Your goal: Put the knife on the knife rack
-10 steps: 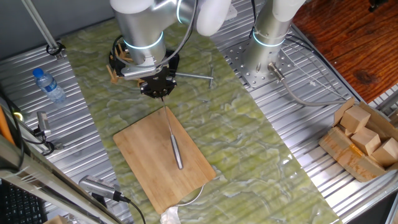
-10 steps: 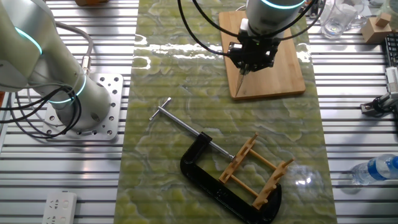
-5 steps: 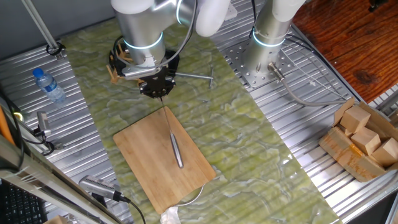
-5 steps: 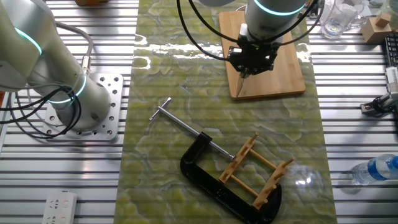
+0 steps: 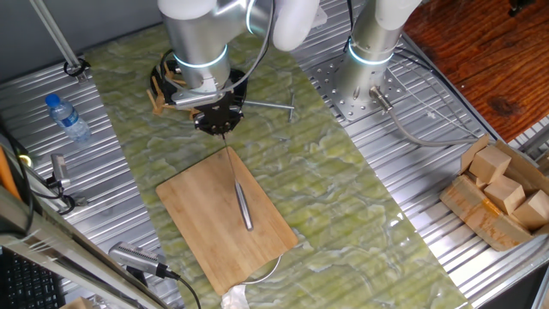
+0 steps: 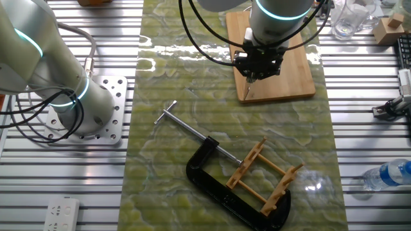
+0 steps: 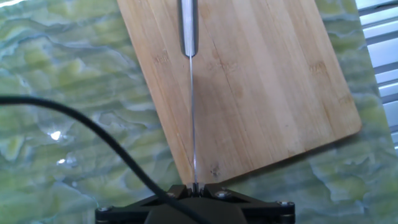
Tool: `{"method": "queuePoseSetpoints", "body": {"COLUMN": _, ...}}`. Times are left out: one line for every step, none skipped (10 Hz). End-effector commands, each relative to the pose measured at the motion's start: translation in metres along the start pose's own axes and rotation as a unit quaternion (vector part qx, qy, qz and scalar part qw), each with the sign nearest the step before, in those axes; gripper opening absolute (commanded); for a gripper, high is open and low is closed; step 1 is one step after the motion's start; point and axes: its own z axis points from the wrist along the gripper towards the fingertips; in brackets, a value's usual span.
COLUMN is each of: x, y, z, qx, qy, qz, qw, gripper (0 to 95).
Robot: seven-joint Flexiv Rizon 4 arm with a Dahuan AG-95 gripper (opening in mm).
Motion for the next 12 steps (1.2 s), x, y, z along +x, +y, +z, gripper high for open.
{"method": "queuePoseSetpoints", "body": {"x": -0.0006, "y": -0.0016, "z": 0.0098, "qx": 0.001, "qy": -0.002, "qz": -0.001, "qw": 1.0000, "gripper": 0.0}}
{"method": "queuePoseSetpoints", "body": {"x": -0.0001, "y": -0.0024, "z": 0.0112, "qx": 0.001, "qy": -0.003, "qz": -0.001, "qw": 1.0000, "gripper": 0.0}}
{"method": "queuePoseSetpoints", "body": {"x": 0.0002, "y": -0.0025, "z": 0.0122, "qx": 0.002, "qy": -0.003, "qz": -0.001, "qw": 1.0000, "gripper": 0.0}}
{"method": "queuePoseSetpoints", "body": {"x": 0.0005, "y": -0.0029, "z": 0.0131, "qx": 0.001, "qy": -0.004, "qz": -0.001, "qw": 1.0000, "gripper": 0.0}}
{"method": "queuePoseSetpoints", "body": {"x": 0.0002, "y": -0.0031, "z": 0.0144, "qx": 0.001, "qy": -0.005, "qz": 0.001, "qw": 1.0000, "gripper": 0.0}}
{"method": "queuePoseSetpoints", "body": {"x": -0.0004, "y": -0.0035, "z": 0.0153, "qx": 0.001, "qy": -0.005, "qz": 0.002, "qw": 1.0000, "gripper": 0.0}}
{"method": "queuePoseSetpoints", "body": {"x": -0.0004, "y": -0.0035, "z": 0.0154, "qx": 0.000, "qy": -0.006, "qz": 0.002, "qw": 1.0000, "gripper": 0.0}}
{"method": "queuePoseSetpoints", "body": {"x": -0.0004, "y": -0.0034, "z": 0.0154, "qx": 0.000, "qy": -0.006, "qz": 0.001, "qw": 1.0000, "gripper": 0.0}}
{"method": "queuePoseSetpoints", "body": {"x": -0.0004, "y": -0.0034, "z": 0.0155, "qx": 0.000, "qy": -0.007, "qz": 0.002, "qw": 1.0000, "gripper": 0.0}}
{"method": "queuePoseSetpoints", "body": {"x": -0.0006, "y": -0.0034, "z": 0.0157, "qx": 0.000, "qy": -0.006, "qz": 0.002, "qw": 1.0000, "gripper": 0.0}}
{"method": "queuePoseSetpoints", "body": {"x": -0.0010, "y": -0.0035, "z": 0.0159, "qx": -0.001, "qy": -0.006, "qz": 0.002, "qw": 1.0000, "gripper": 0.0}}
{"method": "queuePoseSetpoints", "body": {"x": -0.0012, "y": -0.0036, "z": 0.0161, "qx": -0.001, "qy": -0.005, "qz": 0.002, "qw": 1.0000, "gripper": 0.0}}
